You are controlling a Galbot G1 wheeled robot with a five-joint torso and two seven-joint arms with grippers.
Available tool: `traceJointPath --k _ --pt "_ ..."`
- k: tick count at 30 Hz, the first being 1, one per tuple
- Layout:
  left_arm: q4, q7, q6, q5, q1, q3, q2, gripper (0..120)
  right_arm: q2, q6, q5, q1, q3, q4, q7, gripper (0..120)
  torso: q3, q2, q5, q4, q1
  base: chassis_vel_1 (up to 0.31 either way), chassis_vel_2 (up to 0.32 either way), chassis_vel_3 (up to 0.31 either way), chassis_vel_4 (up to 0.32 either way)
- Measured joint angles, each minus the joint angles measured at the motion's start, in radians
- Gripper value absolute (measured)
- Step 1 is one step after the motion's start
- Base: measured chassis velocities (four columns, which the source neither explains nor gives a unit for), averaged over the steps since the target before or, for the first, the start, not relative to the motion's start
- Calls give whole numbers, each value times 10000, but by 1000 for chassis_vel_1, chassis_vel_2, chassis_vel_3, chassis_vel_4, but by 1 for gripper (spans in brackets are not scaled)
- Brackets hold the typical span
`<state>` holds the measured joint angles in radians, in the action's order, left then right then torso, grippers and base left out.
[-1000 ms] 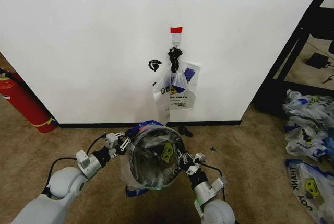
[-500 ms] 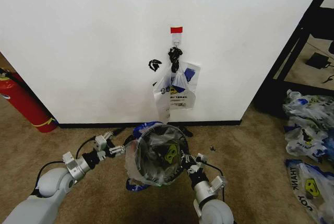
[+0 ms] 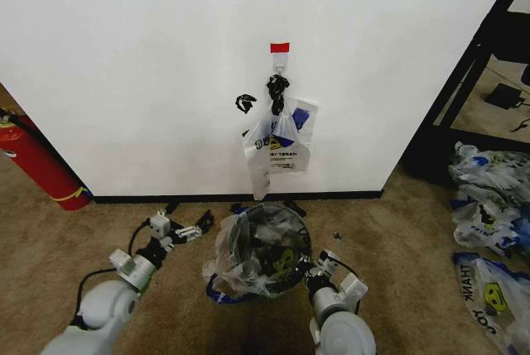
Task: Pick up the garbage bag from the wall and place it over the trash bin.
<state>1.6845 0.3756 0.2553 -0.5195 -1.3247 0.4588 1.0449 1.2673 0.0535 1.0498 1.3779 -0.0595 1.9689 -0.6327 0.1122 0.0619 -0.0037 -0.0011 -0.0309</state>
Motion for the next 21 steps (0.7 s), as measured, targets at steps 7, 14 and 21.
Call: traceJointPath --k 7,14,21 --pt "-83 -30 34 503 -111 -82 447 100 -26 826 -366 -419 -155 -458 -1213 0 0 0 -1 -4 0 0 0 0 0" --pt "-199 -23 19 626 -61 -122 487 100 -52 902 -614 -546 -160 -683 -1392 17 -2 2 -6 -7 1 0 0 0 0" --pt "-246 -10 19 724 -39 -153 582 100 -70 113 -751 -632 -171 -684 -172 46 1 0 2 1 0 0 0 0 0"
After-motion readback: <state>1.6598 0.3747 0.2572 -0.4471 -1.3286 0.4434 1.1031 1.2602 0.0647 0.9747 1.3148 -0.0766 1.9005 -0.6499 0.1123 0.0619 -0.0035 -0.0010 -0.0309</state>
